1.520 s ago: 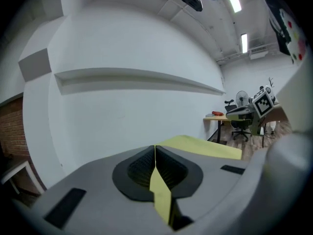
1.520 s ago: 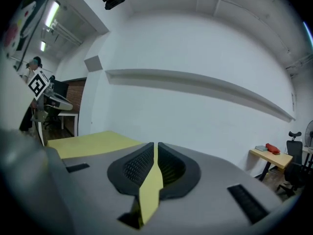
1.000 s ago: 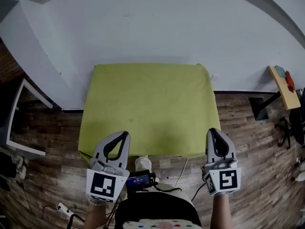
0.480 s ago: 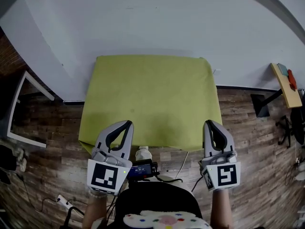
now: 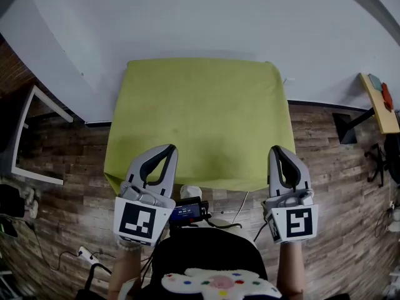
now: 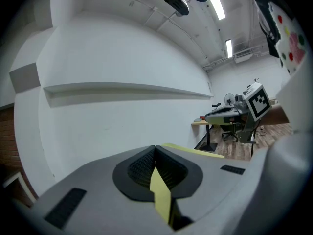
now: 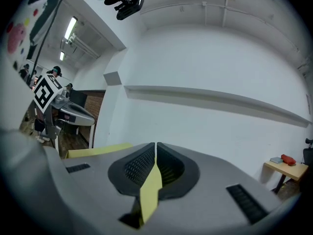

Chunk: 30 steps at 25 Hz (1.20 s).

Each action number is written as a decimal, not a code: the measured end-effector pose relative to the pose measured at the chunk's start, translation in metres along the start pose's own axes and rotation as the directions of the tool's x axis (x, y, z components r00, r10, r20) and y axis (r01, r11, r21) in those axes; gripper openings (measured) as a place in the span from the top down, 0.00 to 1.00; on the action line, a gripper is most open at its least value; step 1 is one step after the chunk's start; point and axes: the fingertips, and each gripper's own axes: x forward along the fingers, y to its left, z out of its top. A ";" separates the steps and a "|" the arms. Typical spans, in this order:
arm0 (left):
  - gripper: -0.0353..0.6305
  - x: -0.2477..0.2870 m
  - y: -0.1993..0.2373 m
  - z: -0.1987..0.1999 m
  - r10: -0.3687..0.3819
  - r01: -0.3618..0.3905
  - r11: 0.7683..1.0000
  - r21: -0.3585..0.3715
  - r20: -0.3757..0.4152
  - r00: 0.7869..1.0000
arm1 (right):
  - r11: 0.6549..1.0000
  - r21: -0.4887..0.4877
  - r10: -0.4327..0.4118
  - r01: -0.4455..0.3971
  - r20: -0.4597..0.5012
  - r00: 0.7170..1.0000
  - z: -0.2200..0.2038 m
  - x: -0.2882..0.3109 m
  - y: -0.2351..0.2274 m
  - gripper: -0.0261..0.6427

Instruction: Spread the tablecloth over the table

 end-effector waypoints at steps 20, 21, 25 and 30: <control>0.92 -0.006 0.001 0.001 0.020 -0.020 1.000 0.002 0.003 1.000 | 0.999 -0.008 0.032 -0.032 0.003 0.999 0.001 0.003 0.010 0.90; 0.92 -0.007 0.001 0.001 0.020 -0.020 1.000 0.002 0.004 1.000 | 0.999 -0.009 0.033 -0.033 0.003 0.999 0.002 0.003 0.010 0.90; 0.92 -0.007 0.002 0.003 0.020 -0.020 1.000 0.002 0.010 1.000 | 1.000 0.001 0.027 -0.027 0.011 1.000 0.006 0.005 0.011 0.90; 0.92 -0.005 -0.002 0.002 0.020 -0.020 1.000 -0.001 0.014 1.000 | 1.000 -0.005 0.026 -0.026 0.009 1.000 0.003 0.004 0.009 0.90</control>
